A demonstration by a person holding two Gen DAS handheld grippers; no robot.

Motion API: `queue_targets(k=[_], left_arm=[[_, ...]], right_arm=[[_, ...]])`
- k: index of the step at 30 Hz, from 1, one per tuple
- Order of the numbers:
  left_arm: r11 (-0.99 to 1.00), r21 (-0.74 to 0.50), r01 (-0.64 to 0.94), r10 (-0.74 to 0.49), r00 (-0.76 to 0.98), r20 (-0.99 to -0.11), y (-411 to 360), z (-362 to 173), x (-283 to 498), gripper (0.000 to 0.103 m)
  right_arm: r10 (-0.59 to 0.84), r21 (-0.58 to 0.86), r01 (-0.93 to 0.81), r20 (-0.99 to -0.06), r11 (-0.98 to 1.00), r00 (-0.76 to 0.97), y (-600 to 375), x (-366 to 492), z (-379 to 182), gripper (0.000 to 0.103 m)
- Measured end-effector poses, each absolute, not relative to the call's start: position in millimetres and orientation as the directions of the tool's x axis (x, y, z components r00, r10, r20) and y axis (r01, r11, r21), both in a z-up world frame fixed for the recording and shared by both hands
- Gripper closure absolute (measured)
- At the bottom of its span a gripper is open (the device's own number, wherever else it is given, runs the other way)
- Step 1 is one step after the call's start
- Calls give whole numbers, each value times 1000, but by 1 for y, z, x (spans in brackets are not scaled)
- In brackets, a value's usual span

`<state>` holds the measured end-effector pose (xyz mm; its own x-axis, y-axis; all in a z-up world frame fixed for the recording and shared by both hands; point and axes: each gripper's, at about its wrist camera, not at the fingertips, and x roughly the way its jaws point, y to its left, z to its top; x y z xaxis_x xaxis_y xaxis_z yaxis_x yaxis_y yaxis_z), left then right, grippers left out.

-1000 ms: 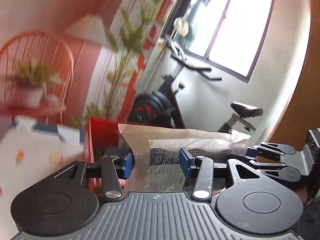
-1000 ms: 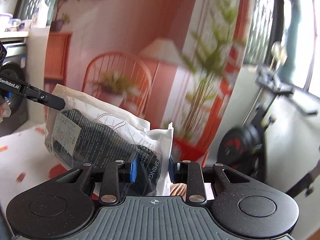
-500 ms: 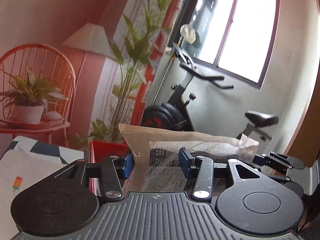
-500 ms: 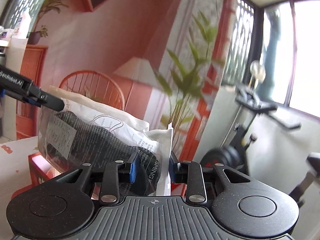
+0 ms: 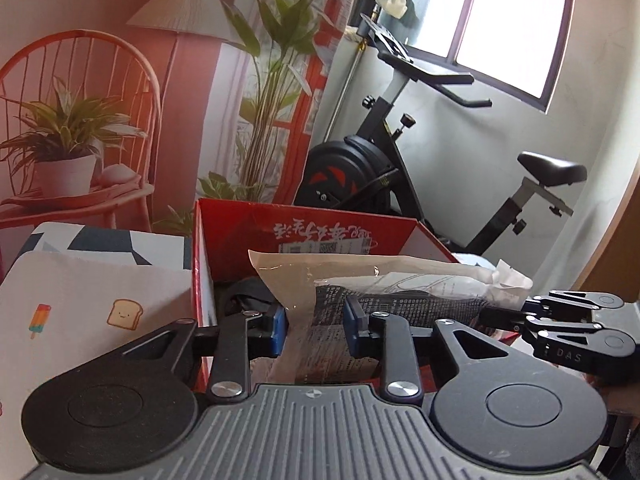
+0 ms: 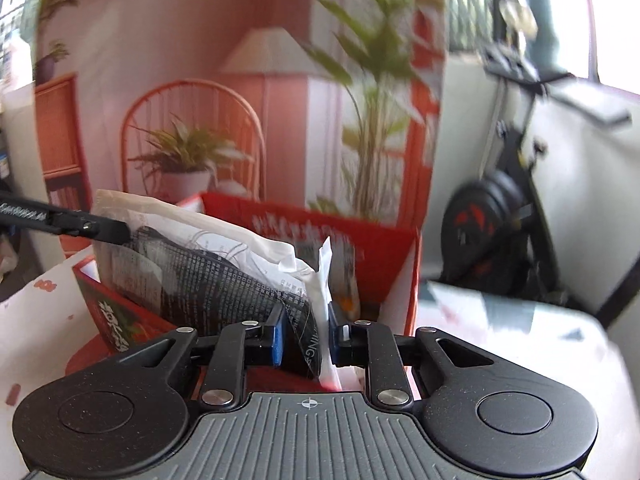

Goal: Organize soft objects
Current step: 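Lift the clear bag with the left gripper over the box, then lower the clear bag into the box and open the left gripper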

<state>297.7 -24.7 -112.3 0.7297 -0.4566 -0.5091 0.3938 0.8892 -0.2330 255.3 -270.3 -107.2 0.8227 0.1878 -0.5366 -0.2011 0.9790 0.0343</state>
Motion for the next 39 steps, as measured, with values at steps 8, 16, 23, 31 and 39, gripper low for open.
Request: queue_targets(k=[8,16,23,31,39], left_arm=[[902,-249,353,-432,706,-561,-26,-121,310,76],[901,-265,343,-432,668,-606,-21,-132,316,78],[905,-255,339,-422,651,-631,-23,-135,319,78],[920,-192,341,-383,690,-614,-28,-124,305,37],[945,-74,317,-304,777,-551,-31,-100,282,0]], right_arm=[[202,182,-111,-616,977,761,-282,277,-117,84],[193,150,-125,-648,981,736,-275,285,-115,84],[208,204,-97,-648,974,733,-281,290,-118,84],[127,147,-41,-643,988,755,-274,283,-111,65],[51,115,16,-556,993,830,-279,267,-95,33]])
